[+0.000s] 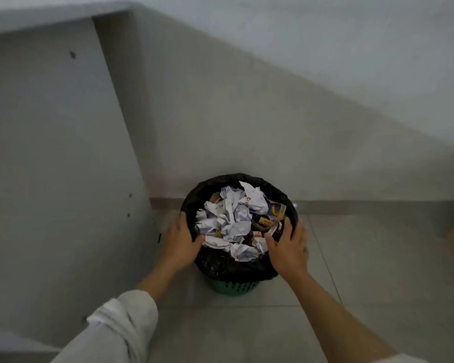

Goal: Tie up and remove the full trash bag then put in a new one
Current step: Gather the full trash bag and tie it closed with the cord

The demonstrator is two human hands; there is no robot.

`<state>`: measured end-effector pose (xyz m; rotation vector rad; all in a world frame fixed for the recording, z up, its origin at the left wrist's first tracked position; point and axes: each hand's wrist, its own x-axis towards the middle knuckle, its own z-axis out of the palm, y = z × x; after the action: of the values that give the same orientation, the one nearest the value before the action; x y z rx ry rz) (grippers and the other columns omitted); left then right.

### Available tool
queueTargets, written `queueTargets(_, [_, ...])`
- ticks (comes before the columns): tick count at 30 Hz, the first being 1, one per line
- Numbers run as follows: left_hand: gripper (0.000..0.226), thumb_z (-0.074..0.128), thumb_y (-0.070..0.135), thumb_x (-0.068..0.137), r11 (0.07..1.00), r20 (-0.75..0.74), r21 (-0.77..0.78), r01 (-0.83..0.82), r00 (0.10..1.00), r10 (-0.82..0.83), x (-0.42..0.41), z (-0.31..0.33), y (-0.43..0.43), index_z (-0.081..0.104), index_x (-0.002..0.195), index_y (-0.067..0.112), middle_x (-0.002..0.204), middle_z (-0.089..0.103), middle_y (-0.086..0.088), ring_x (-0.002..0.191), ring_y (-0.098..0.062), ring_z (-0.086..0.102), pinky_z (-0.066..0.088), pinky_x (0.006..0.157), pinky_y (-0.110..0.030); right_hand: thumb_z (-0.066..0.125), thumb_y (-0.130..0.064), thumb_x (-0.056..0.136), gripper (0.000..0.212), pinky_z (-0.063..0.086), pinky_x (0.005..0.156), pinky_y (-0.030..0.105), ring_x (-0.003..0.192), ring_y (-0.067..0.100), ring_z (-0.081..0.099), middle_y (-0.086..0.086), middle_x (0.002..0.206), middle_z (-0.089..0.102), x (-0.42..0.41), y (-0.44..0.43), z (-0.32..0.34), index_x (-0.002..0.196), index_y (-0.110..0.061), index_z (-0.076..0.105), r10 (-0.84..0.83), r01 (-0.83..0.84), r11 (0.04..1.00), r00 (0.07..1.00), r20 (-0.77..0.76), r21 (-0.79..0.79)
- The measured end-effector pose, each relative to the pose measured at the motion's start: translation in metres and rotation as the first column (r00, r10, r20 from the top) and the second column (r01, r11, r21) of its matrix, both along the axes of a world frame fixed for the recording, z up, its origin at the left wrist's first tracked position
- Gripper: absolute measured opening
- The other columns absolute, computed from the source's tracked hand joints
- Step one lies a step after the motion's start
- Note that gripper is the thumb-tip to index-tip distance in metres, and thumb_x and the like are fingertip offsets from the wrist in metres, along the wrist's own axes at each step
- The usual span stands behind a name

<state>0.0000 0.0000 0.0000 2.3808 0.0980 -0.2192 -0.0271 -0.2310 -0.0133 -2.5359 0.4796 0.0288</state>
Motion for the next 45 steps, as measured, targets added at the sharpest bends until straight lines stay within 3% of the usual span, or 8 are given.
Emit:
queueTargets(11, [0.053,0.03,0.041,0.1,0.901,-0.106,-0.157,-0.405,0.914,0.392,0.034,-0.05,-0.023,0.023,0.144,0.012,0.137,0.046,-0.018,0.117,-0.038,0.05,0.041,0.092,-0.039,0.035,-0.028,0.1,0.055,0.021,0.116,0.044,0.142,0.032,0.019,0.019,0.152,0.021,0.055,-0.031,-0.04,0.146,-0.002,0.02,-0.184,0.107,0.952,0.949,0.255,0.286])
queueTargets(15, [0.056,0.03,0.043,0.099,0.864,-0.051,-0.317,-0.393,0.916,0.398,0.02,-0.048,-0.047,0.02,0.147,0.015,0.147,0.037,-0.01,0.128,-0.031,0.043,0.036,0.097,-0.033,0.037,-0.034,0.098,0.053,0.015,0.116,0.043,0.143,0.029,0.018,0.015,0.153,0.025,0.058,-0.038,-0.032,0.143,-0.007,0.032,0.081,-0.057,0.996,0.914,0.397,-0.072])
queueTargets(19, [0.065,0.016,0.064,0.092,0.56,-0.369,-0.62,-0.55,0.834,0.411,0.003,-0.051,-0.05,0.03,0.144,0.028,0.145,0.039,0.0,0.133,-0.025,0.037,0.03,0.11,-0.043,0.039,-0.038,0.096,0.046,0.035,0.109,0.037,0.133,0.019,0.04,0.006,0.137,0.052,0.026,0.006,-0.023,0.13,-0.01,0.054,0.604,-0.56,0.791,0.65,0.461,-0.247])
queueTargets(23, [0.057,0.031,0.059,0.094,0.229,-0.665,-0.678,-0.699,0.715,0.215,-0.013,-0.057,-0.045,0.055,0.12,0.014,0.104,0.061,-0.012,0.096,-0.028,0.058,0.047,0.087,-0.043,0.047,-0.034,0.094,0.038,0.05,0.094,0.037,0.115,0.024,0.058,0.005,0.118,0.066,0.005,0.032,-0.044,0.116,-0.01,0.064,0.774,-0.659,0.629,0.476,0.418,-0.413])
queueTargets(32, [0.017,0.046,0.023,0.097,0.275,-0.626,-0.648,-0.71,0.703,0.337,-0.009,-0.044,-0.027,0.057,0.086,0.016,0.074,0.054,0.0,0.059,-0.008,0.041,0.035,0.04,-0.015,0.068,-0.016,0.08,0.021,0.046,0.063,0.033,0.078,0.026,0.059,0.004,0.085,0.06,-0.007,0.037,-0.046,0.101,-0.009,0.068,0.716,-0.557,0.697,0.512,0.474,-0.452])
queueTargets(34, [0.017,0.051,0.026,0.096,0.292,-0.564,-0.628,-0.722,0.68,0.469,-0.002,-0.042,-0.023,0.057,0.086,0.013,0.078,0.058,-0.002,0.062,-0.013,0.047,0.041,0.044,-0.018,0.07,-0.014,0.079,0.018,0.047,0.062,0.034,0.077,0.026,0.058,0.004,0.084,0.059,-0.007,0.04,-0.044,0.097,-0.009,0.067,0.704,-0.581,0.707,0.524,0.479,-0.404])
queueTargets(39, [0.031,0.053,0.029,0.094,0.687,-0.109,-0.495,-0.533,0.822,0.559,0.003,-0.032,-0.012,0.048,0.069,0.011,0.073,0.053,-0.009,0.072,-0.023,0.05,0.04,0.07,-0.035,0.069,-0.01,0.079,0.018,0.049,0.061,0.036,0.075,0.027,0.058,0.005,0.083,0.06,-0.011,0.053,-0.047,0.097,-0.008,0.068,0.678,-0.587,0.729,0.547,0.491,-0.351])
queueTargets(45, [0.018,0.063,0.024,0.088,0.594,-0.247,-0.639,-0.488,0.862,0.442,-0.012,-0.018,-0.025,0.058,0.084,0.008,0.083,0.064,-0.007,0.078,-0.019,0.06,0.047,0.069,-0.027,0.064,-0.011,0.08,0.017,0.048,0.062,0.035,0.075,0.026,0.057,0.004,0.083,0.059,-0.013,0.055,-0.05,0.097,-0.009,0.068,0.632,-0.576,0.762,0.563,0.533,-0.296])
